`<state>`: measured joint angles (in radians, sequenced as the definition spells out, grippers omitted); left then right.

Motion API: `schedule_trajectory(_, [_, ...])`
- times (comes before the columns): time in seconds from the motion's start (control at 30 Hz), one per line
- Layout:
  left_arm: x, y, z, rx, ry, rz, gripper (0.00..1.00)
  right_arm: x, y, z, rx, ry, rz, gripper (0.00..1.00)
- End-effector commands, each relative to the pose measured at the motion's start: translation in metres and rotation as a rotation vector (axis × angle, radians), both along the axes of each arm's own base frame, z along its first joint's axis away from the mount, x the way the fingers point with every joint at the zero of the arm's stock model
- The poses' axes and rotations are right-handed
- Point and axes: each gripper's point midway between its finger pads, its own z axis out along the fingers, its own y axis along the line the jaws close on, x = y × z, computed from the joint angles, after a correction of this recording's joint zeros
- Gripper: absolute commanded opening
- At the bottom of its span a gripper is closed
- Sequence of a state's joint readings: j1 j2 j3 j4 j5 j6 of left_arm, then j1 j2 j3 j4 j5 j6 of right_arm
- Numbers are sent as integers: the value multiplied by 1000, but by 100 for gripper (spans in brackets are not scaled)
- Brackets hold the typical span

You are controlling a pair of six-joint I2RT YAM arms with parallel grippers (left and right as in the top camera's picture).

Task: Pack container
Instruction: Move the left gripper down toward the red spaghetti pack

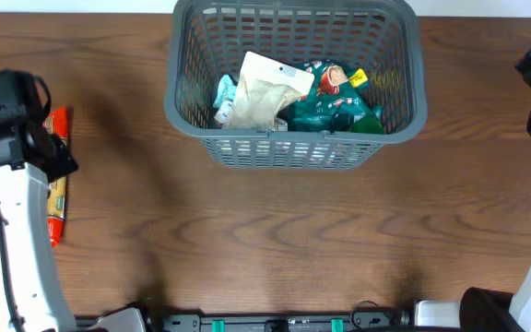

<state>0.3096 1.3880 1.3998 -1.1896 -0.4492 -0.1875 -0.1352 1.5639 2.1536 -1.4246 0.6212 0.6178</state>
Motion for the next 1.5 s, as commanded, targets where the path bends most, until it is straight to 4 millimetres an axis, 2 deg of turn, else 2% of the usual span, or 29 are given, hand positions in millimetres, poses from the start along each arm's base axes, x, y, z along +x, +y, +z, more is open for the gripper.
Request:
schedule_trajectory(0.0, [-16,16,-28,-1,70,41,99,-3,-5,4,-9,-12,-25,99])
schedule_trajectory(0.1, [-25,31,-50,-10,111,39,99,-3,-5,4,-9,-12,-25,99])
schedule_trajectory(0.17, [-25,33,-65,-67,105,29,99,-3,-5,4,-9,-12,-25,99])
schedule_trajectory(0.27, [-14,30,-83,-195,69,-58,99,-3,-5,4,-9,-12,-25,99])
schedule_trajectory(0.5, [8,27,-105,-341,27,-252,99,-3,-5,4,-9,-12,-25,99])
schedule_trajectory(0.77, [47,52,-115,-226,18,-466,99,-3,-5,4,-9,-12,-25,99])
schedule_trajectory(0.93, [58,60,-131,-203,54,-547,99,-3,-5,4,-9,-12,-25,99])
schedule_trajectory(1.23, [56,70,-178,-280,101,-500,99,-3,-5,4,-9,-12,-25,99])
schedule_trajectory(1.47, [55,78,-196,-304,97,-446,99,-3,-5,4,-9,-12,-25,99])
